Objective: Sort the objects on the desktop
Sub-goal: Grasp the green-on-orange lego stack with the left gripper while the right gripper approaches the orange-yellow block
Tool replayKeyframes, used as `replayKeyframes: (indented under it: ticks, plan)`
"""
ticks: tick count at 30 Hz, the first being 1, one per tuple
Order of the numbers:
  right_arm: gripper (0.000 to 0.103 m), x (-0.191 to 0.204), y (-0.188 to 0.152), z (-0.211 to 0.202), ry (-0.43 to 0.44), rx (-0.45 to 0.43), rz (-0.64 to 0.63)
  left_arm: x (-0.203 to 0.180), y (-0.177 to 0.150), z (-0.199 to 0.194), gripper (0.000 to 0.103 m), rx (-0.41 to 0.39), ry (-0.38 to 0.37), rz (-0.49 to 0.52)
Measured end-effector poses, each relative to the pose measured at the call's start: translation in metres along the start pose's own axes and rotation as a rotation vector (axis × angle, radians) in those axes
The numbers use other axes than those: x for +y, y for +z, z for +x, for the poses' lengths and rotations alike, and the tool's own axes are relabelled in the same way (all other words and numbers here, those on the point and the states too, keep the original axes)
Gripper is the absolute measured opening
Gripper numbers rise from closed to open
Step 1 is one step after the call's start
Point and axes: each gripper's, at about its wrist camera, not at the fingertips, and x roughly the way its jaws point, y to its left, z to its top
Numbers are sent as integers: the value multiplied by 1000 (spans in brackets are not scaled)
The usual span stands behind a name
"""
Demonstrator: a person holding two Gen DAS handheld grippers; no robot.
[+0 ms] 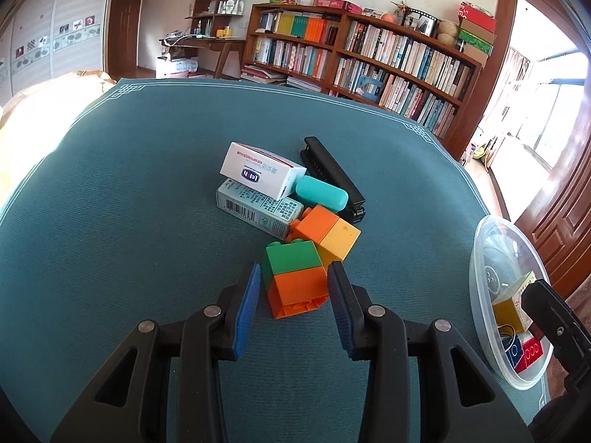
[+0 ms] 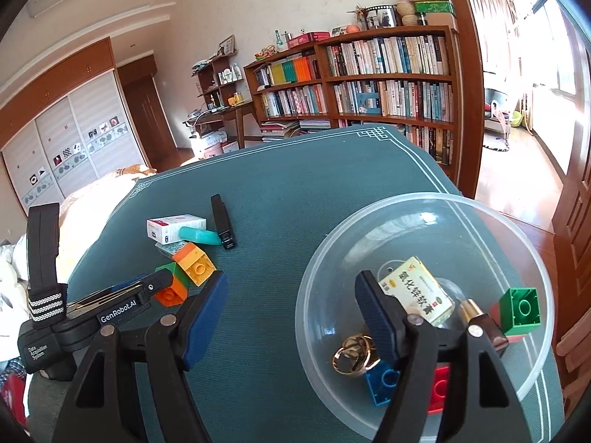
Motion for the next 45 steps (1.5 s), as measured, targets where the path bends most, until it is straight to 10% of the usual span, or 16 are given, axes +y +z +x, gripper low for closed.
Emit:
replayKeyframes:
  ticks: [45]
  plan:
    - [77,65,20,111,134,219,-183,25,2,0,36,-22,170,3]
